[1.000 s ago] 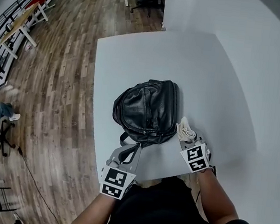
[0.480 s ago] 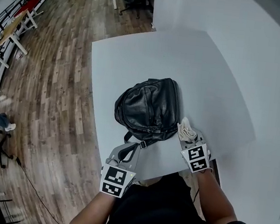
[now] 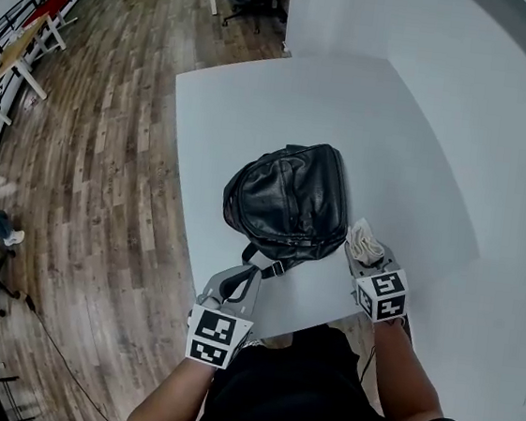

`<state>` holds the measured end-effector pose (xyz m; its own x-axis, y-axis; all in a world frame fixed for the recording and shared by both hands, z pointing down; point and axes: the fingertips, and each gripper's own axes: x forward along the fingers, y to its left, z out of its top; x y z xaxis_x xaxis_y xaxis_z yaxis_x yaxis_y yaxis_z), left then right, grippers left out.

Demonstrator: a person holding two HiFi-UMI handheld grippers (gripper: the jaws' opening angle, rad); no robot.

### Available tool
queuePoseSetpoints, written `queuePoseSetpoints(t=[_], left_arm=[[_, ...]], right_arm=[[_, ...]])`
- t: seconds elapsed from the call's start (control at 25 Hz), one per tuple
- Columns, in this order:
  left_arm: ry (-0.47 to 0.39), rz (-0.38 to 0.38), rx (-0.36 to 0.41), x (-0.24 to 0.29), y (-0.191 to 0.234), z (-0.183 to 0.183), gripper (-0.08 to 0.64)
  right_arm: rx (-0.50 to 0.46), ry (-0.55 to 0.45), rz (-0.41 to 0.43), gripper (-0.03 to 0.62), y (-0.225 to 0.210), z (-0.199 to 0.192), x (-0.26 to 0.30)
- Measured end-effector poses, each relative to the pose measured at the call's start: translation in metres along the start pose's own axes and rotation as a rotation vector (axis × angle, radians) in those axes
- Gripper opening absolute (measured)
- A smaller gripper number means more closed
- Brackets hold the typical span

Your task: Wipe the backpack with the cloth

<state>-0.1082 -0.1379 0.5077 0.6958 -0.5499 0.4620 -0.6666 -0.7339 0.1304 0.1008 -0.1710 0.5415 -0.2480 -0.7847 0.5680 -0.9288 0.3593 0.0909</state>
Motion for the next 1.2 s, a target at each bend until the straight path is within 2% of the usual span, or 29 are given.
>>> queuePoseSetpoints(t=[0.16, 0.32, 0.64, 0.84, 1.0, 1.2], left_arm=[[-0.007, 0.013, -0.017, -0.001, 0.009, -0.004, 0.006], [-0.027, 0.033, -0.036, -0.002, 0.016, 0.000, 0.006], [-0.064, 0.081, -0.028, -0.004, 0.027, 0.006, 0.006], [-0.023, 0.128, -0.070, -0.012, 0.033, -0.014, 0.006], [0.031, 0.174, -0.120, -0.017, 0.039, -0.037, 0.006], [0.050, 0.249, -0.177, -0.020, 0.049, -0.053, 0.006]], right_arm=[[-0.006, -0.072, 0.015, 0.089, 0.000, 0.034, -0.014], [-0.025, -0.156, 0.079, 0.089, 0.007, 0.083, -0.013], [-0.030, -0.246, 0.208, 0.089, 0.030, 0.153, 0.061], [-0.068, -0.240, 0.280, 0.089, 0.058, 0.169, 0.118], [-0.120, -0.200, 0.327, 0.089, 0.084, 0.163, 0.164], [-0.143, -0.169, 0.379, 0.089, 0.109, 0.159, 0.209]])
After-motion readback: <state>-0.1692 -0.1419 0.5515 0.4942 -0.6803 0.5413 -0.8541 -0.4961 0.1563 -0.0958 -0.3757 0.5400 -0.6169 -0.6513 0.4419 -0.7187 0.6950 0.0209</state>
